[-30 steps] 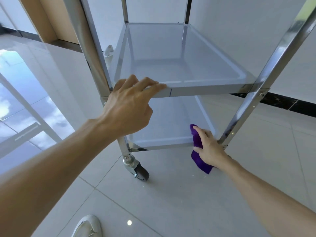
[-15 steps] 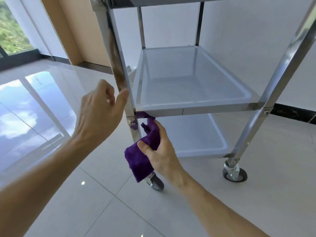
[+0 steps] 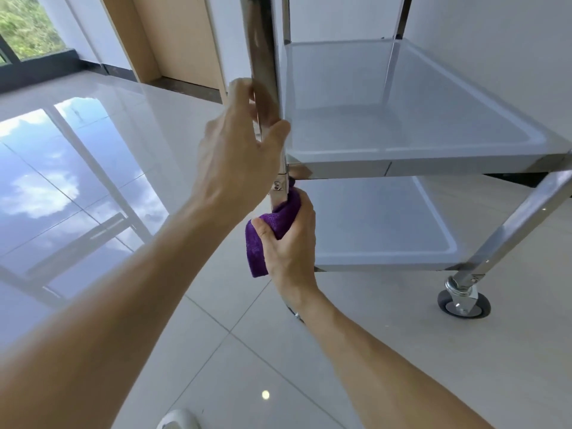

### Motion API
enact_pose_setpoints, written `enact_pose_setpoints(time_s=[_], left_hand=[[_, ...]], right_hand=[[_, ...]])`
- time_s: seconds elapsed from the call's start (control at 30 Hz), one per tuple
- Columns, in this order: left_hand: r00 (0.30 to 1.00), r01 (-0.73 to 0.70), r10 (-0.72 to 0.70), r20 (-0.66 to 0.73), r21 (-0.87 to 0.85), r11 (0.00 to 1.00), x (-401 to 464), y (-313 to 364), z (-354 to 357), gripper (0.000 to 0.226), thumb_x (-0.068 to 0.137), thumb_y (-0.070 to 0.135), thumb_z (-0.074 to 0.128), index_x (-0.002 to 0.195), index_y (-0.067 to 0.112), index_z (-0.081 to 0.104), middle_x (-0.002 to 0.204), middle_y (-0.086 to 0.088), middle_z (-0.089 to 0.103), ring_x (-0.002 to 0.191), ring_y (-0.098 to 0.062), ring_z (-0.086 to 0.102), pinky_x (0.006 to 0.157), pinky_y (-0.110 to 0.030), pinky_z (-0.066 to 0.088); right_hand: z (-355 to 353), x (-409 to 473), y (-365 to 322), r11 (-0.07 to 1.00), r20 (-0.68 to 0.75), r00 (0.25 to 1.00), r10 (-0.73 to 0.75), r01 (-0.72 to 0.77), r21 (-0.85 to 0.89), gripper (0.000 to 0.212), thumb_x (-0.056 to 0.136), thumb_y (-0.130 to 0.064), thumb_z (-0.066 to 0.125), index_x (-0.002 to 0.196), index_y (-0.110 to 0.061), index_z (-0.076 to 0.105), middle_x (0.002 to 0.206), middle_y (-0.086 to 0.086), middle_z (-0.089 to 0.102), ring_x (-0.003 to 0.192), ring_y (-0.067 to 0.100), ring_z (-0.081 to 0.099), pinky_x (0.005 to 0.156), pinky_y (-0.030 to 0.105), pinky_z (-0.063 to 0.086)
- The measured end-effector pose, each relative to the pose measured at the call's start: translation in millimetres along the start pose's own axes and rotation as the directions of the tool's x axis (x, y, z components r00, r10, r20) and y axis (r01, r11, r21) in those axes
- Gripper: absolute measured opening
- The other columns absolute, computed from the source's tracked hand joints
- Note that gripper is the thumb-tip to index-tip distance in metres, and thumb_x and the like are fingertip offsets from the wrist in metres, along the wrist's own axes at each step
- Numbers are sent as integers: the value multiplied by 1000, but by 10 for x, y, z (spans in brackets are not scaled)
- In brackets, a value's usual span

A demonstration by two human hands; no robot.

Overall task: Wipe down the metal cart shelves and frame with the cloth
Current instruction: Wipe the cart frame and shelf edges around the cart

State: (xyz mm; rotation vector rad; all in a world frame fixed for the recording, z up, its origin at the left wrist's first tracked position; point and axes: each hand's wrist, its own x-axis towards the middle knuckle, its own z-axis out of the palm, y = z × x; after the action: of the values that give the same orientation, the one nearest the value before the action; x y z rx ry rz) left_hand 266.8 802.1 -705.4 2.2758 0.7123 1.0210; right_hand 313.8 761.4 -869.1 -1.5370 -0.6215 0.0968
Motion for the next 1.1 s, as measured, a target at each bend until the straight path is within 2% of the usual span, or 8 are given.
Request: enact_pose_setpoints(time_s=[0.17,0.3,0.43,0.7,0.77,0.87,1.03,1.1], left_hand=[[999,-42,43,-8,53,998,6,-9,15,18,96,25,53,103,22,37,93,15,58,83,-21,64,77,-41,52],[999,-37,37,5,44,998,5,4,24,18,95,24,53,103,19,38,100,6,62,85,-23,62,82,-43,50],[999,-34,34,19,36,999,13,15,16,19,94,25,54,104,19,39,100,5,62,84,-23,63,82,-46,51],[1000,-29,29,-6,17,999,26,33,31,19,91,21,56,102,17,41,91,8,61,79,-20,56,82,-45,51],[999,-35,35,-10,21,999,28,25,38,20,90,22,55,105,17,42,89,10,59,78,-19,56,78,-42,51],[999,-33,33,-11,24,999,44,12,30,23,89,23,55,108,13,45,87,9,58,78,-19,57,75,-42,51],[999,-33,34,-5,51,998,88,-47,24,20,89,24,56,101,21,41,89,10,57,72,-4,54,59,-14,45],[999,-35,36,0,54,998,95,-68,4,20,89,24,56,100,23,40,86,13,55,72,-5,54,59,-16,44]], right_hand=[[-47,-199,598,988,186,978,98,-74,-135,72,82,-19,78,141,-20,37,136,-4,49,116,-10,46,96,7,39],[-161,-294,875,947,319,922,218,-120,-298,68,83,-15,75,140,-19,39,137,-5,47,125,14,46,107,37,42],[-200,-177,717,953,342,903,258,-181,-241,56,86,-20,72,133,-25,41,131,-5,50,113,10,50,94,28,45],[-166,124,152,999,219,976,8,0,-37,65,80,-33,77,134,-34,40,130,-10,52,113,-5,49,87,-2,35],[-180,114,205,999,251,968,-28,36,-29,68,81,-31,77,137,-31,39,132,-8,51,116,-4,47,91,1,35],[-256,-20,490,989,375,925,56,-1,-146,66,84,-21,74,139,-25,38,134,-6,49,119,4,47,96,15,40],[-570,-189,891,956,383,902,201,-95,-276,66,87,-21,73,141,-34,37,137,-11,44,114,-4,44,85,-5,30],[-736,-142,906,957,384,904,187,-80,-280,67,86,-20,74,141,-33,39,136,-10,47,117,-1,46,89,-5,29]])
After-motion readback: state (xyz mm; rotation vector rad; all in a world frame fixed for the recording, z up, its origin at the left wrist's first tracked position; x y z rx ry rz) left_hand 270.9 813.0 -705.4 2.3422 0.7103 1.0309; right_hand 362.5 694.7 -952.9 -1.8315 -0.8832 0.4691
